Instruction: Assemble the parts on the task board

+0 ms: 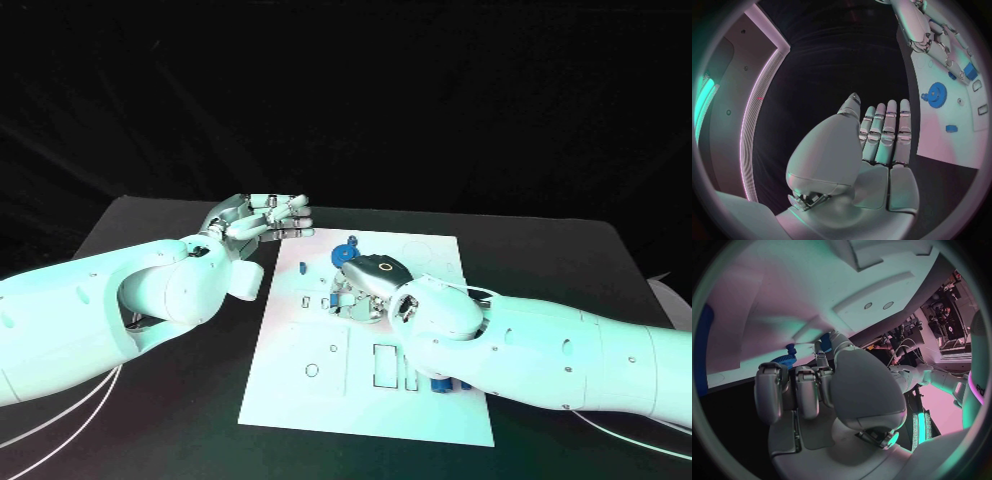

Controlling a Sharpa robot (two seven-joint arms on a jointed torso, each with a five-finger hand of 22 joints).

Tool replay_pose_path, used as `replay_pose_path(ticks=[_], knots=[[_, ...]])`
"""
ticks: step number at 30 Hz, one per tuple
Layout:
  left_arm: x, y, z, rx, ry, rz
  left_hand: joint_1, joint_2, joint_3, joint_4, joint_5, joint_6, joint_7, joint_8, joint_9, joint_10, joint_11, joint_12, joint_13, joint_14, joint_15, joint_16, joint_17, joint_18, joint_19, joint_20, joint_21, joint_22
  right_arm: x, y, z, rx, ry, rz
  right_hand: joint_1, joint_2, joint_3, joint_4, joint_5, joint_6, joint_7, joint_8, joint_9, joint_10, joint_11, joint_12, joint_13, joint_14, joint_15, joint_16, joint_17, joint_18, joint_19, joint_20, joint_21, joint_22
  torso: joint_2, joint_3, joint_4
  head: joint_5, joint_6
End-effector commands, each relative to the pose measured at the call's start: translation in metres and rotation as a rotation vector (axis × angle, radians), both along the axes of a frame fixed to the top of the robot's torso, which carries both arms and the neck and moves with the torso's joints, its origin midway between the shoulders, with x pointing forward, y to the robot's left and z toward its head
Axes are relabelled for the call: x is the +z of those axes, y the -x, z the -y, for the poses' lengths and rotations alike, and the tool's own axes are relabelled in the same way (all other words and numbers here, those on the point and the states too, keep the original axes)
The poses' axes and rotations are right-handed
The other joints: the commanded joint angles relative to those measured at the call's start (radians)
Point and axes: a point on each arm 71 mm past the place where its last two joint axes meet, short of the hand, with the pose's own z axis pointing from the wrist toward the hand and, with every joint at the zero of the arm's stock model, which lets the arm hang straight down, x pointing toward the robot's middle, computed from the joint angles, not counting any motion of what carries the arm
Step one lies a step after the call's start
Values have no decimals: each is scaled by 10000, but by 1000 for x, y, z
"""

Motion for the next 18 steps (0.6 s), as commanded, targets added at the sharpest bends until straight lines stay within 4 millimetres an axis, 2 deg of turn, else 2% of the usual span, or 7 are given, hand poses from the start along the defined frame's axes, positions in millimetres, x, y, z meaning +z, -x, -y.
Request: replay_pose_path(ticks=[1, 13, 18], knots=[[1, 1, 3, -218, 92, 41, 86, 16, 43, -20, -21, -90, 30, -47, 0, -89, -6, -5, -4, -64, -9, -66, 15, 38, -92, -8, -43, -13, -2, 0, 0, -65, 148, 25, -59, -67, -73, 19, -42, -124, 12, -73, -22, 344, 94, -57, 1777, 1061, 56, 38, 2631, -42, -37, 21, -57, 1389, 0, -4, 6, 13, -4], [1, 1, 3, -232, 94, 32, 86, 16, 43, -20, -21, -90, 30, -47, 0, -89, -6, -5, -4, -64, -9, -66, 15, 38, -92, -8, -43, -13, -2, 0, 0, -48, 149, 21, -181, -173, -111, 70, -91, -253, 76, -145, -50, 257, 152, -147, 1680, 1054, 108, 23, 2603, -20, -96, 67, -143, 1329, -1, 0, -5, 14, -18], [1, 1, 3, -234, 92, 25, 86, 16, 43, -20, -21, -90, 30, -47, 0, -89, -6, -5, -4, -64, -9, -66, 15, 38, -92, -8, -43, -13, -2, 0, 0, -60, 83, 59, -353, -318, -187, 168, -162, -489, 166, -267, -99, 152, 233, -251, 1568, 1036, 174, -12, 2536, 1, -156, 122, -231, 1270, 5, 1, -5, 18, -21]])
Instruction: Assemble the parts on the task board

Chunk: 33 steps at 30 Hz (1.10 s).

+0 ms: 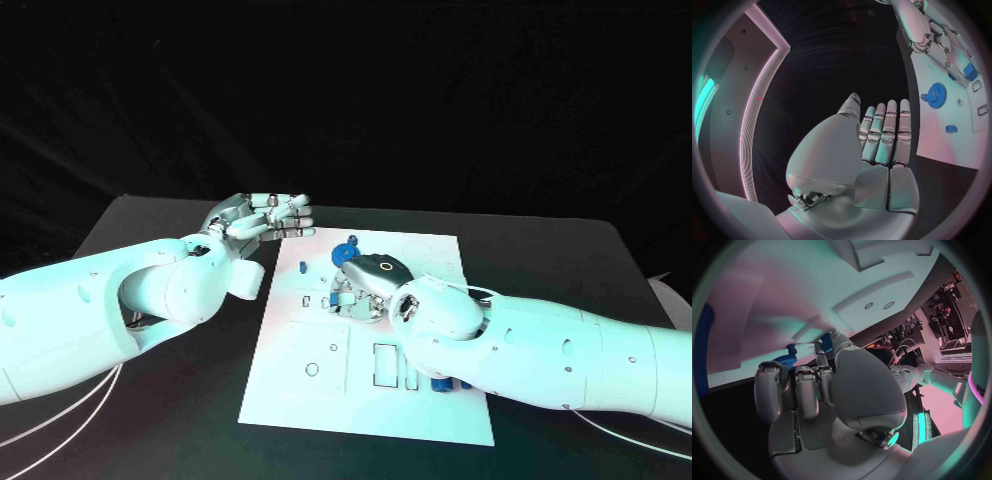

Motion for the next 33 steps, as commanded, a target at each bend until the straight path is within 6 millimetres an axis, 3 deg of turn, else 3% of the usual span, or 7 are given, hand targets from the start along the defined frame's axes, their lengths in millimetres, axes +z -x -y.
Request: replay_pose_path(ticks=[1, 5, 19, 22, 25, 29, 33], knots=[[1, 1, 3, -214, 89, 36, 86, 16, 43, -20, -21, -90, 30, -47, 0, -89, -6, -5, -4, -64, -8, -66, 17, 38, -92, -8, -43, -14, -1, 0, 0, -36, 64, 61, -152, -106, -90, 68, -57, -189, 46, -95, -36, 111, 108, -92, 1532, 1031, 121, -21, 2519, 7, -72, 41, -96, 1255, 5, 2, -1, 1, -2], [1, 1, 3, -241, 78, 16, 81, 16, 46, -18, -24, -92, 32, -46, 0, -92, -4, -4, -4, -68, -6, -71, 19, 37, -100, -5, -47, -15, 0, 0, 1, -83, -38, 123, -449, -333, -391, 298, 112, -604, 168, -241, -112, -63, 225, -251, 1357, 1016, 224, -51, 2464, 28, -131, 136, -192, 1198, 0, 4, 2, -9, 11], [0, 0, 2, -360, -400, 65, -3, -30, 14, 21, -40, -19, -36, -8, 15, 4, -53, 41, 15, 4, -39, -43, 49, 50, -67, -15, -20, -1, 15, 11, 12, 174, -1336, 564, -557, -715, -1492, 824, 645, -1190, 343, -214, -158, -452, 388, -583, 958, 975, 371, -132, 2317, 109, -328, 295, -530, 998, -10, 14, 9, 7, -6], [-1, -1, 1, -515, -889, 122, -126, -88, -35, 93, -42, 241, -200, 94, 42, 331, -219, 136, 52, 427, -205, 152, 173, 67, 223, -122, 174, 77, 27, 14, 20, 587, -2288, 598, -444, -556, -1518, 800, 723, -1184, 340, -183, -143, -500, 390, -630, 897, 949, 374, -185, 2222, 145, -419, 304, -671, 898, -36, 1, -14, 12, 2], [-4, -2, 0, -808, -1655, 142, -196, -140, -84, 173, -42, 578, -407, 214, 71, 819, -421, 266, 108, 942, -419, 396, 321, 73, 621, -294, 433, 177, 44, 14, 34, 1038, -3434, 353, 2, -106, -1304, 649, 833, -968, 278, -51, -72, -630, 336, -759, 748, 887, 335, -308, 2007, 222, -615, 288, -970, 686, -64, 3, -41, 39, 42], [-10, -5, -2, -1368, -2888, -42, -287, -184, -139, 421, -21, 1369, -787, 507, 209, 2188, -959, 733, 324, 2887, -1092, 1514, 1011, 86, 1938, -930, 1328, 567, 64, 5, 59, 821, -4529, -593, 269, 139, -1239, 489, 895, -670, 189, 114, 10, -813, 252, -952, 534, 784, 265, -515, 1665, 317, -872, 230, -1370, 408, -168, 21, -79, 85, 59], [-21, -5, 0, -2582, -4596, -823, -905, -317, -465, 493, -58, 1577, -952, 552, 282, 2895, -1197, 1101, 597, 3720, -1392, 2483, 1771, 58, 2702, -1388, 2025, 909, 80, -6, 94, -115, -5172, -1549, 197, 219, -1390, 487, 1177, -838, 197, 55, -3, -1274, 248, -1467, -11, 603, 238, -899, 1095, 444, -1240, 193, -1987, -19, -283, 24, -129, 129, 11]])
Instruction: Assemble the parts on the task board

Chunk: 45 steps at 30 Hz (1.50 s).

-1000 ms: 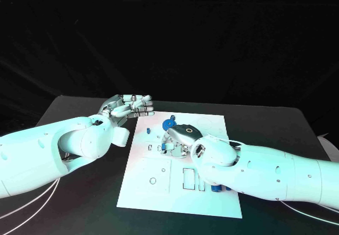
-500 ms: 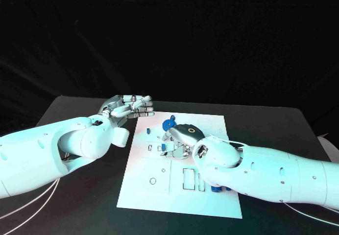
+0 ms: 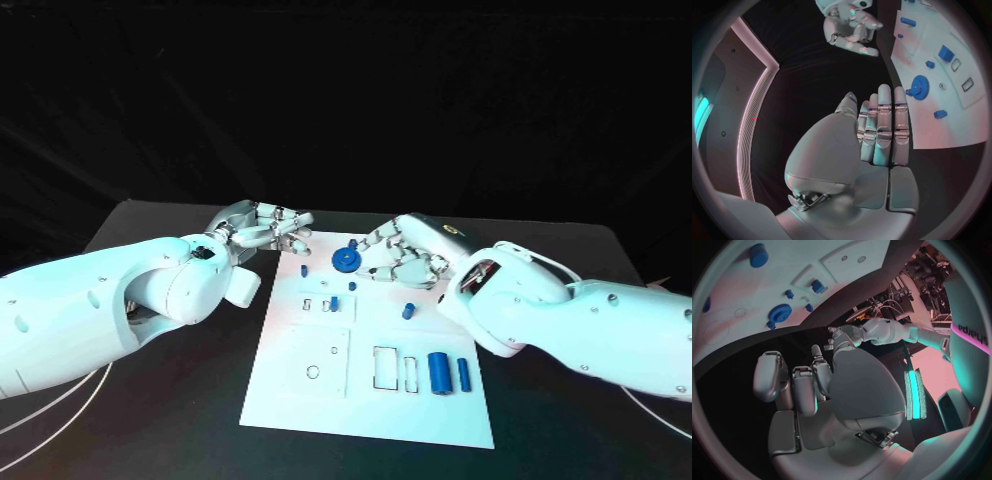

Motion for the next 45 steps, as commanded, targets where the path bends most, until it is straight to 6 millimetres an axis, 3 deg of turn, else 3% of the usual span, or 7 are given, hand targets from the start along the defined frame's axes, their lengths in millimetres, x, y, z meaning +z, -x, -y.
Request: replay_pose_path(ticks=[1, 4, 8, 14, 18, 24, 45], knots=[[-13, 3, 8, -1931, -2686, -961, -487, -89, -294, -8, -57, 57, -22, 55, 47, 220, -75, 194, 192, 362, -123, 614, 497, 52, 359, -219, 389, 199, 6, -5, 21, -159, -1737, -1736, -85, 68, -134, 45, 234, -88, -10, 11, 1, -161, -6, -200, -39, 588, -59, -131, 1077, 124, -133, -4, -253, -51, -161, 12, -69, 41, -42], [-14, 0, 12, -2461, -3814, -1157, -872, -2, -523, -41, -46, 20, -105, 107, 122, 268, -186, 488, 512, 831, -287, 1653, 1304, 36, 840, -483, 977, 515, 10, -8, 42, -657, -2079, -2086, -109, 88, -184, 54, 300, -55, -25, 54, 21, -191, -18, -249, -95, 565, -69, -194, 993, 156, -212, -11, -407, -155, -224, 26, -76, 62, -53], [-13, -6, 16, -2650, -5404, -1148, -1147, 113, -804, -31, -57, 176, -323, 443, 396, 388, -406, 1363, 1362, 1361, -525, 7347, 6889, 33, 1400, -847, 2217, 1248, 12, -11, 64, -1230, -2458, -2440, -107, 115, -272, 42, 349, -68, -36, 97, 44, -375, -30, -471, -337, 473, -82, -411, 699, 230, -411, -24, -781, -410, -296, 53, -119, 165, -97], [-7, -19, 31, -2392, -8215, -687, -1804, 335, -1076, 57, -38, 512, -754, 1179, 1261, 332, -764, 3810, 3790, 1795, -843, 12270, 12229, -747, 2635, -1237, 7724, 7887, 11, -14, 86, -1855, -2559, -2536, -98, 146, -405, 42, 603, -116, -42, 150, 72, -560, -40, -717, -602, 395, -94, -633, 441, 286, -557, -36, -1139, -638, -382, 87, -130, 124, -140], [-6, -24, 41, -2426, -9375, -674, -1967, 386, -1011, 62, -15, 260, -812, 1582, 2025, 357, -842, 7117, 7259, 1891, -864, 12615, 12655, -909, 2635, -1226, 8924, 9425, 11, -14, 94, -2095, -2548, -2514, -138, 118, -524, 73, 965, -118, -53, 195, 94, -448, -58, -626, -523, 352, -109, -788, 257, 333, -665, -49, -1408, -814, -389, 89, -134, 148, -167], [-7, -29, 54, -2536, -10336, -952, -2032, 386, -859, 43, -19, 105, -822, 1880, 2614, 540, -880, 8608, 8851, 1951, -910, 12764, 12842, -1155, 3204, -1253, 9767, 10925, 11, -15, 100, -2317, -2494, -2459, -163, 85, -668, 99, 1377, -112, -76, 253, 121, -243, -75, -422, -329, 368, -132, -842, 223, 334, -631, -69, -1489, -853, -368, 115, -134, 189, -231], [-19, -34, 82, -3511, -11830, -1778, -2738, 55, -673, 55, -37, -283, -802, 2170, 3428, 534, -861, 9500, 9861, 1951, -914, 12764, 12842, -1380, 3863, -1297, 10360, 12136, 12, -17, 104, -2617, -2291, -2328, -240, 60, -885, 178, 1737, -148, -90, 308, 148, -266, -89, -450, -385, 383, -150, -922, 164, 343, -597, -91, -1620, -920, -362, 109, -138, 254, -447]])
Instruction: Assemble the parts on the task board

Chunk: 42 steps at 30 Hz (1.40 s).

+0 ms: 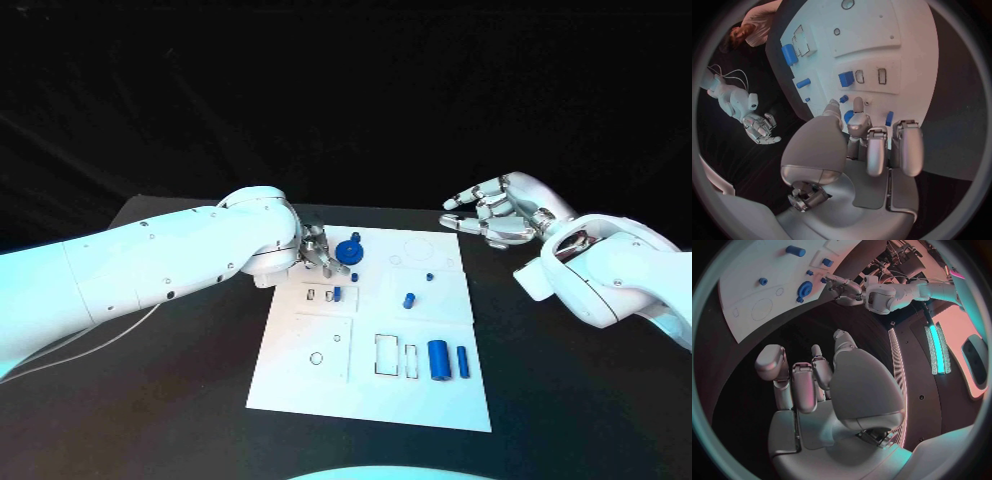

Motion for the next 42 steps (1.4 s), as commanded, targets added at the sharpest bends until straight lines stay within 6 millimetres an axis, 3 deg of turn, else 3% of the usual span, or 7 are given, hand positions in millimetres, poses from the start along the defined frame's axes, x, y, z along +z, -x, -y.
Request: replay_pose_path(ticks=[1, 7, 14, 22, 30, 42], knots=[[-3, 1, 1, -74, -626, -374, -104, 4, -56, 4, -4, -83, 2, 66, 27, 27, 19, 40, 22, 1050, -64, 24, 2629, -208, 247, 7, 74, 593, 0, 0, 0, -19, 115, 68, -75, 11, -58, 0, 58, -33, -26, 69, 14, 17, -4, 10, -15, 376, -82, -69, 150, 207, 48, -33, -72, -19, -9, -2, 23, -10, -34], [-7, 2, 5, -209, -746, -566, -128, -3, -60, 5, -3, -88, 1, 71, 43, 31, 19, 58, 43, 1050, -64, 24, 2629, -214, 261, 8, 87, 625, 0, -1, 0, -27, 119, 90, -90, 12, -87, 15, 83, -52, -22, 68, 14, -62, -2, -73, -109, 351, -80, -141, 59, 225, 4, -33, -168, -84, -16, -17, 17, 3, -41], [-9, 3, 9, -344, -792, -781, -264, -57, -92, 10, -3, -111, -1, 98, 118, 38, 19, 116, 110, 1050, -63, 24, 2629, -223, 280, 9, 107, 672, 0, -1, -1, -22, 128, 92, -90, 12, -87, 15, 83, -52, -22, 68, 14, -62, -2, -73, -109, 351, -80, -141, 59, 225, 4, -33, -168, -84, 9, -3, -6, -12, -50], [-11, 4, 11, -471, -908, -968, -293, -53, -88, 7, 2, -109, -6, 112, 144, 49, 17, 149, 145, 1050, -63, 24, 2629, -235, 305, 10, 132, 733, 0, -2, -1, -26, 148, 75, -95, 17, -98, 22, 92, -61, -21, 68, 14, -79, 0, -89, -128, 340, -80, -172, 20, 231, -11, -33, -203, -106, 5, 0, 23, -17, -84], [-13, 5, 11, -603, -1020, -1152, -283, -5, -33, -4, 15, -96, -21, 148, 206, 52, 7, 175, 176, 1050, -69, 24, 2629, -245, 326, 9, 155, 786, -1, -2, -1, -27, 163, 53, -93, 24, -101, 24, 99, -62, -21, 71, 15, -79, 0, -89, -127, 340, -79, -174, 21, 232, -12, -33, -210, -110, 9, 4, 1, 2, -111], [-13, 7, 12, -738, -1113, -1295, -170, 46, 137, -19, 26, -106, -45, 216, 346, 44, -14, 198, 215, 1050, -83, 24, 2629, -257, 349, 1, 183, 851, -1, -3, -2, 2, 188, 54, -112, 46, -128, 44, 62, -55, -25, 87, 22, -65, 0, -74, -112, 342, -80, -178, 27, 231, -6, -34, -224, -114, 7, 4, 17, 6, -135]])
